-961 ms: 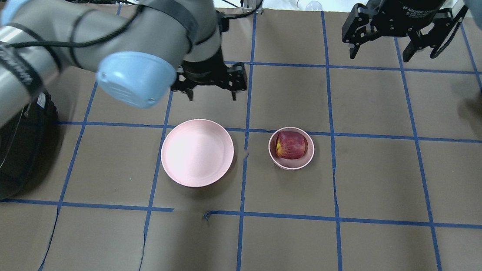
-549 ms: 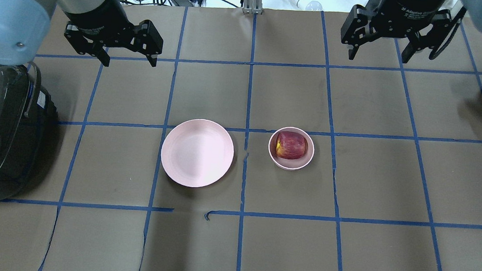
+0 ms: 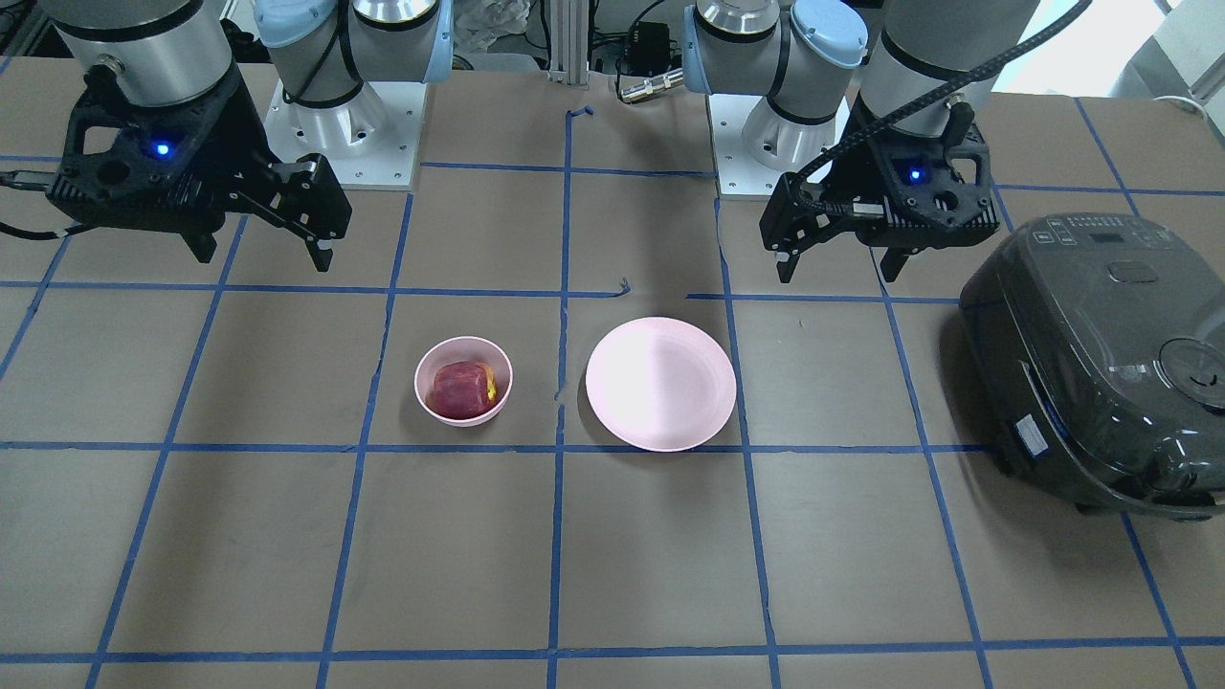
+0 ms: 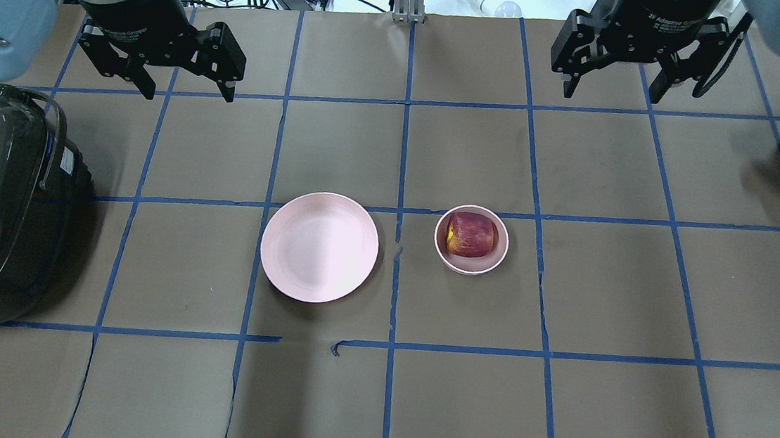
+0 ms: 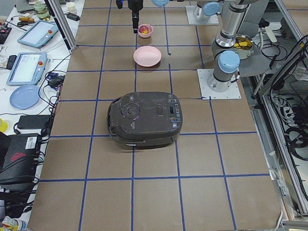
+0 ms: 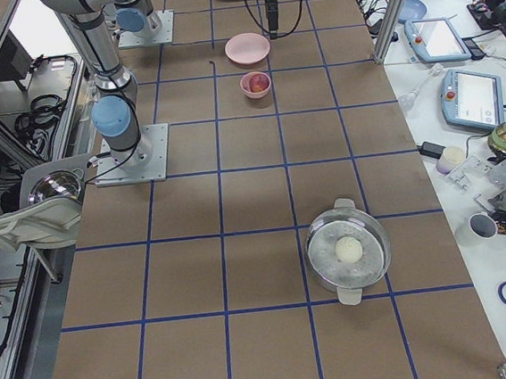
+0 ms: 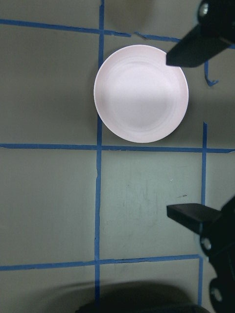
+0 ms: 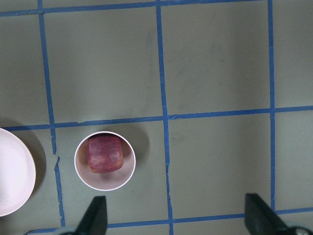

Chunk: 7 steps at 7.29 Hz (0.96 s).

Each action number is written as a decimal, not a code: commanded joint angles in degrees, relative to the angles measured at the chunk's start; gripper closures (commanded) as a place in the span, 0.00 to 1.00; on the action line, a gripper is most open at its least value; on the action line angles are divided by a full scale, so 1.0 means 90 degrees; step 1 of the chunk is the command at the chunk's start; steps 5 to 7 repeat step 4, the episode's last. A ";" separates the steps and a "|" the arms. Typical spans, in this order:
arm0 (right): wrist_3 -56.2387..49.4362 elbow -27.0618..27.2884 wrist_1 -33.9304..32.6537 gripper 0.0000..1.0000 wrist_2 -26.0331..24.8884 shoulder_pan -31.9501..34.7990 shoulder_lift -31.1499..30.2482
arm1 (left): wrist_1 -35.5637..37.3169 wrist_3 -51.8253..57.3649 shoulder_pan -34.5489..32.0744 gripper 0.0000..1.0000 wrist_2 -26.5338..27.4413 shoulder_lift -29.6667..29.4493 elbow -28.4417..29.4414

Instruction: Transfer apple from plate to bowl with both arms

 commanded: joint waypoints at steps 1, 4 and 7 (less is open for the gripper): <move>0.0000 -0.0009 0.0026 0.00 -0.0015 -0.0022 -0.0007 | 0.0008 0.0246 0.0009 0.00 -0.0033 -0.0015 -0.0007; 0.0000 -0.0009 -0.0002 0.00 0.0014 -0.0003 0.0003 | 0.0008 0.0216 -0.0011 0.00 -0.0004 -0.0005 0.0022; 0.0000 -0.0009 -0.0002 0.00 0.0014 -0.0003 0.0003 | 0.0008 0.0216 -0.0011 0.00 -0.0004 -0.0005 0.0022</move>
